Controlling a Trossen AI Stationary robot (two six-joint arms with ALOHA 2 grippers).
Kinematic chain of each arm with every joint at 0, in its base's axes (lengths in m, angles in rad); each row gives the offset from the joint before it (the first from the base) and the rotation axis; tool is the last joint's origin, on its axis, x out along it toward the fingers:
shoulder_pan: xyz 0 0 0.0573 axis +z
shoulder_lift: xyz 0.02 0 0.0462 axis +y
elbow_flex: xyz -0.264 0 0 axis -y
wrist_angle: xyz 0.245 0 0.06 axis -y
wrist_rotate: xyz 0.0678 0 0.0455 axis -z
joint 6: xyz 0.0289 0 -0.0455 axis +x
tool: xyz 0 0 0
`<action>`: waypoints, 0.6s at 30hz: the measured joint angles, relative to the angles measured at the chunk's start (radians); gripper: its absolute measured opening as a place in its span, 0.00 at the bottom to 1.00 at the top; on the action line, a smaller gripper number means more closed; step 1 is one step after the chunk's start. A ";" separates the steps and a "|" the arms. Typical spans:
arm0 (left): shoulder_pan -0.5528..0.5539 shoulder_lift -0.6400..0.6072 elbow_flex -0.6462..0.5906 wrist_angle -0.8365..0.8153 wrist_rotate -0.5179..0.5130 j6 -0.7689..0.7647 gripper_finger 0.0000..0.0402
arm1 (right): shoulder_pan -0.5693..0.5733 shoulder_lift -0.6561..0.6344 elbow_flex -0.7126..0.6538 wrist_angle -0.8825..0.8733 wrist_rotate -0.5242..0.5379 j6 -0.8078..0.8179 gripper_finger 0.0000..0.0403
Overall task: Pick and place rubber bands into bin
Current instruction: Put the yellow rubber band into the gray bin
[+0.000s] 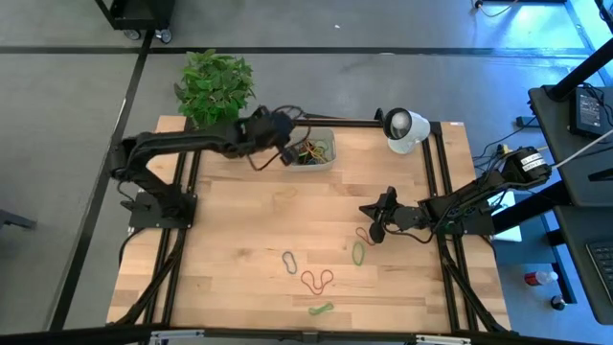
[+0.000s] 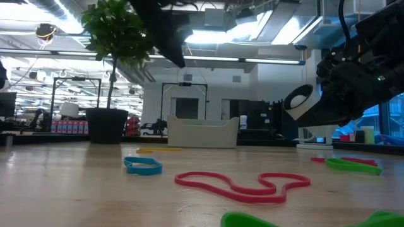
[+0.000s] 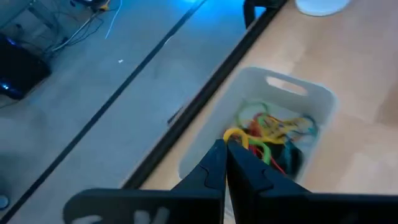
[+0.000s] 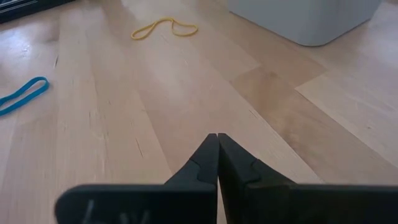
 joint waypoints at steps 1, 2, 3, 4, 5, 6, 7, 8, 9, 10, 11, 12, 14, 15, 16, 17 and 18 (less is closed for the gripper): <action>0.017 0.021 0.019 0.003 0.006 0.010 0.00 | 0.000 0.000 0.000 0.000 0.000 0.000 0.01; 0.033 0.043 0.037 0.010 0.009 0.017 0.00 | 0.000 0.000 0.000 0.000 0.000 0.000 0.01; 0.048 0.061 0.050 0.010 0.011 0.022 0.00 | 0.000 0.000 0.000 0.000 0.000 0.000 0.01; 0.062 0.081 0.061 0.004 0.012 0.026 0.00 | 0.000 0.000 0.000 0.000 0.000 0.000 0.01; 0.074 0.104 0.072 0.008 0.012 0.032 0.00 | 0.000 0.000 0.000 0.000 0.000 -0.001 0.01; 0.084 0.125 0.078 0.011 0.016 0.033 0.00 | 0.000 0.000 0.000 0.000 0.000 -0.001 0.01; 0.093 0.144 0.081 0.009 0.021 0.033 0.00 | 0.000 0.000 0.000 0.000 0.000 -0.001 0.01; 0.102 0.164 0.082 0.007 0.032 0.033 0.00 | 0.000 0.000 0.000 0.000 0.000 -0.001 0.01; 0.111 0.186 0.083 0.010 0.046 0.034 0.00 | 0.000 0.000 0.000 0.000 0.000 -0.001 0.01; 0.118 0.207 0.083 0.011 0.059 0.033 0.00 | 0.000 0.000 0.000 0.000 0.000 -0.001 0.01; 0.125 0.231 0.083 0.010 0.072 0.033 0.00 | 0.000 0.000 0.000 -0.001 0.000 -0.001 0.01; 0.131 0.256 0.083 0.012 0.082 0.031 0.00 | 0.000 0.000 0.000 -0.002 0.000 -0.001 0.01; 0.139 0.303 0.083 0.017 0.103 0.022 0.00 | 0.000 0.000 0.000 -0.003 0.000 -0.001 0.01; 0.142 0.326 0.083 0.022 0.110 0.018 0.00 | 0.000 0.000 0.000 -0.003 0.000 -0.001 0.01; 0.143 0.350 0.083 0.036 0.118 0.019 0.01 | 0.000 0.000 0.000 -0.004 0.000 -0.001 0.01; 0.144 0.369 0.083 0.042 0.133 0.023 0.01 | 0.000 0.000 0.000 -0.005 0.000 -0.001 0.01; 0.144 0.388 0.083 0.044 0.147 0.030 0.02 | 0.000 0.000 0.000 -0.006 0.000 -0.001 0.01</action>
